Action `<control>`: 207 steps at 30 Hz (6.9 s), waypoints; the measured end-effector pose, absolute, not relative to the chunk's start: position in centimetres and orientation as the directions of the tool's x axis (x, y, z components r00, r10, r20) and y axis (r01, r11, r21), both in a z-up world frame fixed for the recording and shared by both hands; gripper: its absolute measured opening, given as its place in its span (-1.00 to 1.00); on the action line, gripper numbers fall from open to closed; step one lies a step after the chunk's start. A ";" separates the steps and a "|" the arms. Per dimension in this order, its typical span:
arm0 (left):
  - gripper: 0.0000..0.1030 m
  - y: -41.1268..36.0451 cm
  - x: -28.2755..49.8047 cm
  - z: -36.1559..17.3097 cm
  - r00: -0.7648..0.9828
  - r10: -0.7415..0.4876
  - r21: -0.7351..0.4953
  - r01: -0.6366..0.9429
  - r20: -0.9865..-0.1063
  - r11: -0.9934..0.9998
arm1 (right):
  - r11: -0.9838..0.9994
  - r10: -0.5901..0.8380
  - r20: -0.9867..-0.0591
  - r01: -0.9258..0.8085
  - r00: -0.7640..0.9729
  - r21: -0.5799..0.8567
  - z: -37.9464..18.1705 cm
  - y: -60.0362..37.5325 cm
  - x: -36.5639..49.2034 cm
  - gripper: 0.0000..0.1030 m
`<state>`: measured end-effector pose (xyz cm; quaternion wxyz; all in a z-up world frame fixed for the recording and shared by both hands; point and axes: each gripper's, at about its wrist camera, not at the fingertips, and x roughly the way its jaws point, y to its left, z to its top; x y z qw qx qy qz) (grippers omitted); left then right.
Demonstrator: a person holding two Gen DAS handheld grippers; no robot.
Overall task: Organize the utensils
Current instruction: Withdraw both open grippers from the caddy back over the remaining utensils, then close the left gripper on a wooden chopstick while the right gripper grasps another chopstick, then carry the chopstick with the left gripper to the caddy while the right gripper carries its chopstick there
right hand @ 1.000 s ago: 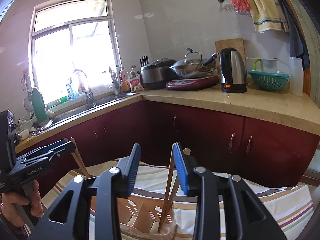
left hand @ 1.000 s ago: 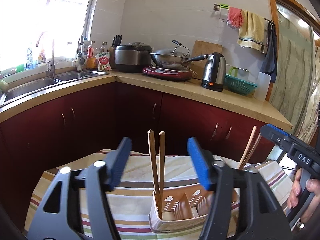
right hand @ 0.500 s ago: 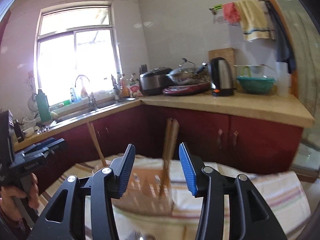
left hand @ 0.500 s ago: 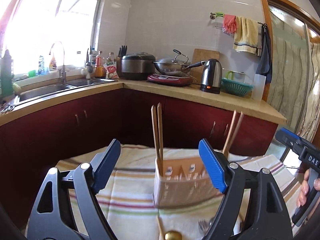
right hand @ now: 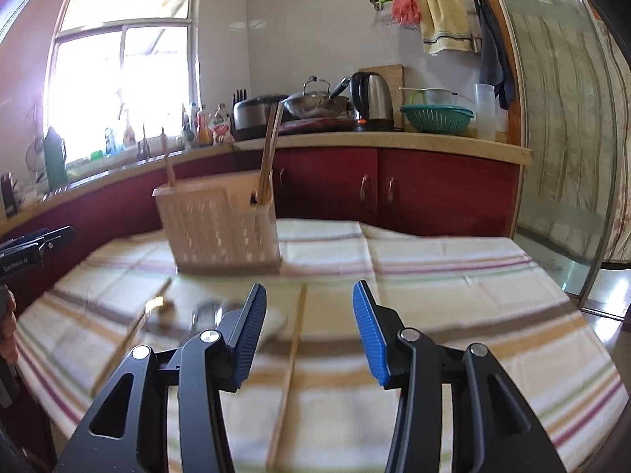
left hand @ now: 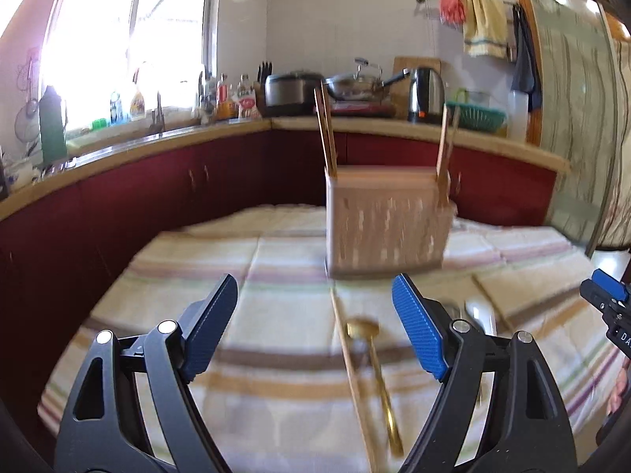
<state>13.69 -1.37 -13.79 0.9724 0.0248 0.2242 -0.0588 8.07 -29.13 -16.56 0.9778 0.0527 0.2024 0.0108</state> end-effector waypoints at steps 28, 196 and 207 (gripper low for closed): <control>0.15 -1.9 8.4 -23.7 0.763 -0.107 -0.014 0.128 -0.637 0.992 | 0.992 0.115 -0.538 -0.064 0.835 0.112 -24.3 -26.7 4.8 -0.62; -0.88 -3.4 28.4 9.1 0.920 -0.362 -0.063 0.357 -0.152 0.932 | 0.976 0.201 -0.084 -0.193 0.976 0.100 6.2 -26.9 25.4 -0.88; -0.88 -3.5 33.0 2.3 0.913 -0.319 -0.086 0.307 -0.254 0.948 | 0.976 0.202 -0.190 -0.181 0.961 0.120 0.6 -26.2 28.8 -0.88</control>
